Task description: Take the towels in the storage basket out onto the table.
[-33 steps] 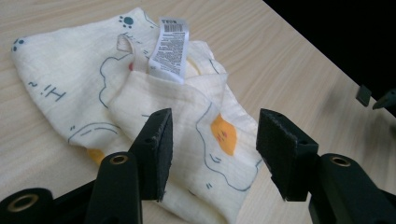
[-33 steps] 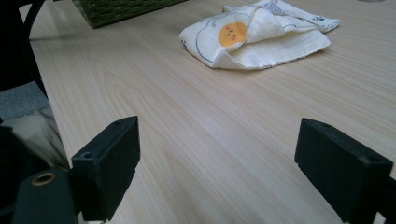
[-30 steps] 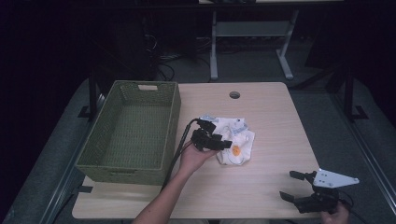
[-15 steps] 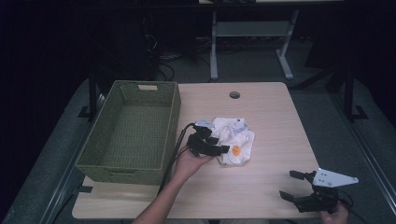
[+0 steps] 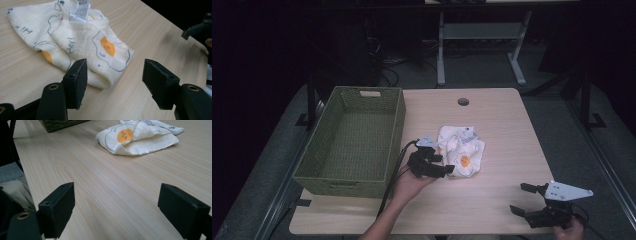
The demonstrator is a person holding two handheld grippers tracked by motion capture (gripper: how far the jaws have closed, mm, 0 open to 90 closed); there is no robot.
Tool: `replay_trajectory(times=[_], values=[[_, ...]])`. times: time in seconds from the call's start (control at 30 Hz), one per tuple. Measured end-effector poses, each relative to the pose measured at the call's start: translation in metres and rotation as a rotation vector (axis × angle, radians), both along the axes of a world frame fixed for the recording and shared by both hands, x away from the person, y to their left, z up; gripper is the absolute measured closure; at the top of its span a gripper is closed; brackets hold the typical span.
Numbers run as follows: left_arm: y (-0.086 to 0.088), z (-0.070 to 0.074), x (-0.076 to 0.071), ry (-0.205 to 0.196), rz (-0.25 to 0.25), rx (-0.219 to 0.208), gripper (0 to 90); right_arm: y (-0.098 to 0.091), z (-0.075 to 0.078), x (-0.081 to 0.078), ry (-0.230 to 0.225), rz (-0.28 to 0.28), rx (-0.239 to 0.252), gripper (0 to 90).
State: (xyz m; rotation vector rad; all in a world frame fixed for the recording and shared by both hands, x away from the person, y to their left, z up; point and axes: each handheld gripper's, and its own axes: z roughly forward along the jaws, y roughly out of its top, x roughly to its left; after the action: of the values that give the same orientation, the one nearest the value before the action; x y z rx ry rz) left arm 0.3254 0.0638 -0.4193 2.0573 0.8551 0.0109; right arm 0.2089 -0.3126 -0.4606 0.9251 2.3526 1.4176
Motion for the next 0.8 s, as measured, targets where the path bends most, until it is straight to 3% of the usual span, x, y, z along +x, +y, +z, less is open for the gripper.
replay_trajectory(times=[0.4, 0.8], values=[[0.012, -0.008, -0.019, -0.017, -0.012, 0.014, 35.8, 0.002, 0.000, -0.001, -0.003, 0.004, -0.004, 13.8], [0.023, -0.010, -0.041, -0.058, -0.013, 0.028, 34.9, 0.003, 0.000, -0.002, -0.004, 0.005, -0.009, 13.8]])
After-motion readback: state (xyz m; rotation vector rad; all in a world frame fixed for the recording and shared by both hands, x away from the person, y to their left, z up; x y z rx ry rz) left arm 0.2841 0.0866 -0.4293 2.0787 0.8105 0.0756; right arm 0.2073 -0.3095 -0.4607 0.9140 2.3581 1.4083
